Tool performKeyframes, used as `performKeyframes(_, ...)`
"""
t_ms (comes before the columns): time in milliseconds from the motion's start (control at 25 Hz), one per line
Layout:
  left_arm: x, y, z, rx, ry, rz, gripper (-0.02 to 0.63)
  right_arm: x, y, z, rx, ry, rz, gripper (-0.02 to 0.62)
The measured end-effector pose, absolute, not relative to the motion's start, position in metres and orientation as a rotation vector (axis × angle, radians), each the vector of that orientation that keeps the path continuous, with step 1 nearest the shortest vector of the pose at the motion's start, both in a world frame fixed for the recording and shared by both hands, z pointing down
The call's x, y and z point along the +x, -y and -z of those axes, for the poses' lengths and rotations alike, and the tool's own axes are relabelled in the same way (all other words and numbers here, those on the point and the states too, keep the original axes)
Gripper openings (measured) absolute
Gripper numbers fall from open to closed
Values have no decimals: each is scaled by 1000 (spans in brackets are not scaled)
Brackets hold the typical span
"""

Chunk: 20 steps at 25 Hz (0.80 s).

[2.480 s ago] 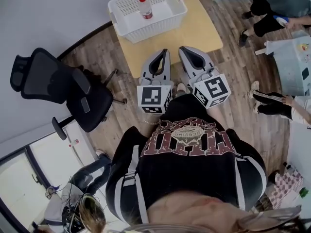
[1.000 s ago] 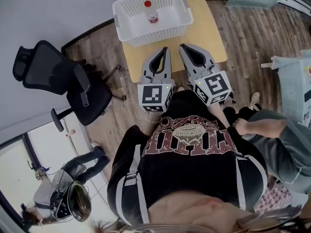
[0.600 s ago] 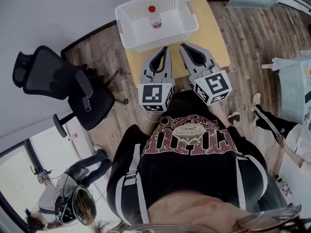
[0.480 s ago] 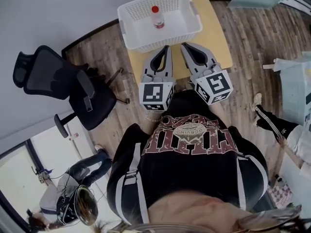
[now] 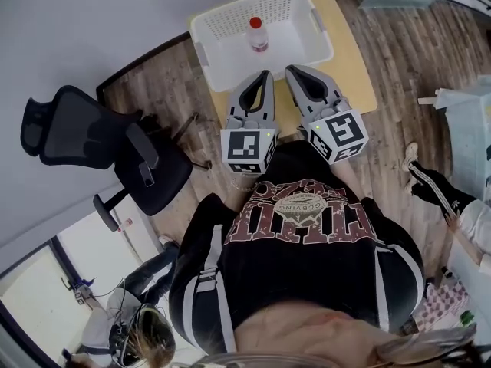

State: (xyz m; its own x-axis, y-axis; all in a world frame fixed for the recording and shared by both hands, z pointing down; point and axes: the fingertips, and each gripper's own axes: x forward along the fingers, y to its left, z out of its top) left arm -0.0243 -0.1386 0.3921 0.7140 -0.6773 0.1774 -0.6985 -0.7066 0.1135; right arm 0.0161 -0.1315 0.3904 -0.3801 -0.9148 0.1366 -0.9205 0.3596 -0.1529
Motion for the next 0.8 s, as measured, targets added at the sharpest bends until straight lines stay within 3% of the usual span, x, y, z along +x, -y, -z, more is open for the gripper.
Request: performKeyframes(800,-52,168,-404,2722,1092,-183,46,-3,160,-407,1747,2504,-359,17)
